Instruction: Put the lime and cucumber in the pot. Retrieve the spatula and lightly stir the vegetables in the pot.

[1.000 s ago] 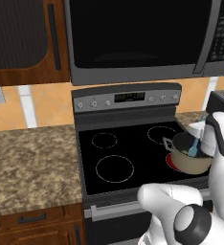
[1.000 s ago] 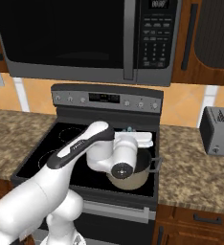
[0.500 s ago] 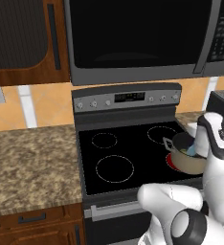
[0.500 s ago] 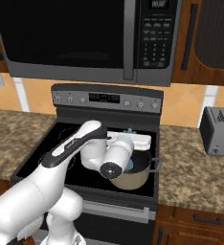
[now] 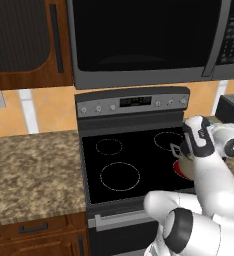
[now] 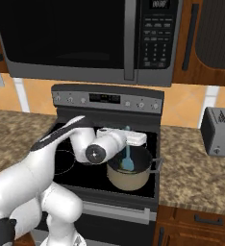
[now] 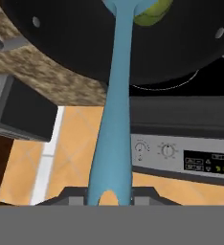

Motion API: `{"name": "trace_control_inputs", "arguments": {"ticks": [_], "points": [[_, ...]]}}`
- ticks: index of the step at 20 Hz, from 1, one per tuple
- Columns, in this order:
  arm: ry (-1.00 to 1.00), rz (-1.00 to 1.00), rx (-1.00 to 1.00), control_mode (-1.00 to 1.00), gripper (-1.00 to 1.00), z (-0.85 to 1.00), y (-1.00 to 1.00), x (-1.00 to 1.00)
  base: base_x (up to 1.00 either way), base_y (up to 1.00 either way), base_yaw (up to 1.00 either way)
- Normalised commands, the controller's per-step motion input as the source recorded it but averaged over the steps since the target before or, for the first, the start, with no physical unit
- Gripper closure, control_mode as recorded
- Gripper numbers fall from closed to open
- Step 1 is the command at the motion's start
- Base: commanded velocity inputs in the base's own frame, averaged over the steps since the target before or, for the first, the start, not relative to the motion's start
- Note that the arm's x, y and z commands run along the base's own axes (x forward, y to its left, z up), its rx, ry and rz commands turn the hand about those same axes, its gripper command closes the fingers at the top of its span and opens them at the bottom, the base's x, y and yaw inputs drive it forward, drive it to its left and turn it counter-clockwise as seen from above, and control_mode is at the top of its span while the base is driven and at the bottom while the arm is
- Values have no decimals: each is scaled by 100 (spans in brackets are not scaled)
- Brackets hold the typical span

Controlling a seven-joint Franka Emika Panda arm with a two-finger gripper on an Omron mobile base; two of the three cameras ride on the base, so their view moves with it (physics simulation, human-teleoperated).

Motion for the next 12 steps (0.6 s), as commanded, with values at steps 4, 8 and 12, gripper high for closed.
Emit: {"name": "trace_control_inputs", "arguments": {"ticks": [4, 8, 12], "points": [[38, -5, 10, -100, 100, -16, -12, 0, 0, 0, 0], [20, 0, 12, -100, 100, -21, -8, 0, 0, 0, 0], [-5, 1, 3, -100, 100, 34, 0, -8, 0, 0, 0]]}}
